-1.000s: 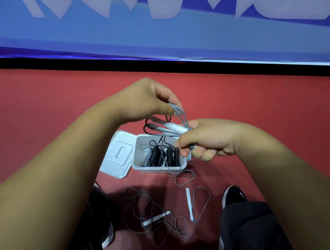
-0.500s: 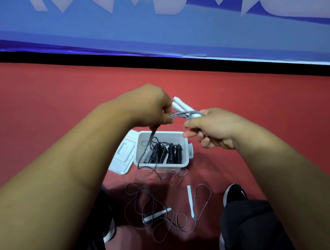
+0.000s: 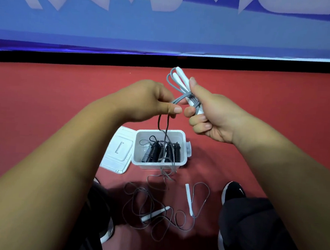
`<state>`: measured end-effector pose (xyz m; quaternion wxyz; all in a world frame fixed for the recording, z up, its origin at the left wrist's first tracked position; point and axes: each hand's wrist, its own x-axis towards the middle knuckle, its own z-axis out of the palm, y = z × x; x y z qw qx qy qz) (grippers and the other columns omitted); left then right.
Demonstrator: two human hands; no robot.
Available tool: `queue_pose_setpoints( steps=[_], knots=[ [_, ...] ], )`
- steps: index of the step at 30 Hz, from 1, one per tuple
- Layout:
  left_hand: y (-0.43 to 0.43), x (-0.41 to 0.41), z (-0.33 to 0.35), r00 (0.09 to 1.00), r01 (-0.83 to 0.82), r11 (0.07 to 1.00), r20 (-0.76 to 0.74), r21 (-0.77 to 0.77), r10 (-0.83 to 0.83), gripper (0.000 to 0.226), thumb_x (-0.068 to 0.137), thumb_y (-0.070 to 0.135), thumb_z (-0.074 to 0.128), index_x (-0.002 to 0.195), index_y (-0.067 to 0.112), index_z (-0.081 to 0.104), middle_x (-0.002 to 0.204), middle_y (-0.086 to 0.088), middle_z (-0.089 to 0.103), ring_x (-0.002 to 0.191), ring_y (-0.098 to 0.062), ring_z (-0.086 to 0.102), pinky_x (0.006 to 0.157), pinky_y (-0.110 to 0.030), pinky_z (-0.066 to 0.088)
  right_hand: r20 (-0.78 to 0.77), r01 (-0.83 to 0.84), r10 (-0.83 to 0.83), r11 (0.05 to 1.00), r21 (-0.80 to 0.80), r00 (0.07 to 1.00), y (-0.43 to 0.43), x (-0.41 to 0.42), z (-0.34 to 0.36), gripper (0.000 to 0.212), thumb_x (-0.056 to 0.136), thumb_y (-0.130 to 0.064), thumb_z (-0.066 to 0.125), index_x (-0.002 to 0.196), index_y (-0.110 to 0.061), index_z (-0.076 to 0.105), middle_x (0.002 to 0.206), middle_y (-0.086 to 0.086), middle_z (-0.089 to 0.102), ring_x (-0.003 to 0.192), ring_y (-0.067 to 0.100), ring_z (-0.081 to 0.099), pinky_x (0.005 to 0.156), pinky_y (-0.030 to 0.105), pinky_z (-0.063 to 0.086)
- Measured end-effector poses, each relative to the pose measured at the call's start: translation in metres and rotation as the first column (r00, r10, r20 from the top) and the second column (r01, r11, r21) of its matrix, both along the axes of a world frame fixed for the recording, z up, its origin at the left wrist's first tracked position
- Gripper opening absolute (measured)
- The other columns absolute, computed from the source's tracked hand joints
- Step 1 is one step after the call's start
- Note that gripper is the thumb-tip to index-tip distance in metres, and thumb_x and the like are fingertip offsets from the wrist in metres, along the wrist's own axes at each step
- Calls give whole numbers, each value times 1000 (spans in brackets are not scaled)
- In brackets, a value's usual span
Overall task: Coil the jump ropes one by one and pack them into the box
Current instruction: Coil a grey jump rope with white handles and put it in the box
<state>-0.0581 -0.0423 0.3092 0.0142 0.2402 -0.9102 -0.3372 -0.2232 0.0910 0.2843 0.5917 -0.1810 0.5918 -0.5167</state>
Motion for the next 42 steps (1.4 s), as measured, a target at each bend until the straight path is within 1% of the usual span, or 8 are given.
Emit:
queue_pose_setpoints(
  steps=[6,10,18,24,29,37,39,42],
  knots=[
    [1,6,2,995,91,963,25,254,-101,25,103,33,63,97,12,74,97,-2,79,95,-17,72,100,-43,53,102,73,-67,996,-52,992,-2,-2,8,14,104,-22,56,115,-16,50,69,-3,45,50,5,22,40,17,11],
    [-6,8,-7,995,73,916,31,395,-93,22,107,23,58,98,5,67,83,-9,71,85,-23,69,96,-53,55,84,44,-38,996,-74,996,0,-4,13,7,105,-22,55,108,-18,51,70,-3,45,51,5,21,38,17,12],
    [-10,-1,-32,987,-2,870,142,493,-79,20,104,18,63,118,18,78,67,2,57,65,-15,57,74,-29,52,85,36,-32,998,-51,996,7,-18,9,21,105,-40,49,114,-21,46,72,-2,44,48,4,19,32,16,14],
    [-8,-6,-42,969,-77,864,240,497,-51,23,97,24,73,116,12,79,75,-3,71,69,-14,66,71,-26,55,8,12,-11,998,-66,1000,11,-4,11,15,107,-33,54,103,-20,48,70,-2,44,48,5,19,35,17,12],
    [-7,-10,-45,967,-85,873,250,481,-44,25,96,26,75,114,9,79,81,-7,74,74,-14,68,82,-33,56,24,-4,5,998,-70,1000,14,-3,12,4,106,-19,50,104,-17,47,70,-2,46,51,5,20,40,19,10],
    [-10,-13,-40,981,-29,963,192,267,-24,19,96,36,74,104,20,81,85,2,79,78,-6,72,85,-22,57,36,-54,58,994,-92,998,15,-1,14,5,106,-14,50,109,-11,47,72,0,49,51,5,23,40,19,11],
    [-10,-14,-40,996,-13,992,92,125,1,15,96,30,75,85,21,76,76,5,75,66,1,66,69,-14,51,59,-198,201,979,-53,978,20,2,13,5,105,-11,50,106,-7,50,73,2,52,50,3,24,41,18,10],
    [-14,-12,-37,990,56,998,-134,40,-50,19,86,12,58,89,17,76,84,-2,75,74,-14,69,67,-29,52,93,-414,411,910,6,907,29,4,11,3,104,-4,47,102,-5,49,77,6,57,48,2,25,43,19,11]
  ],
)
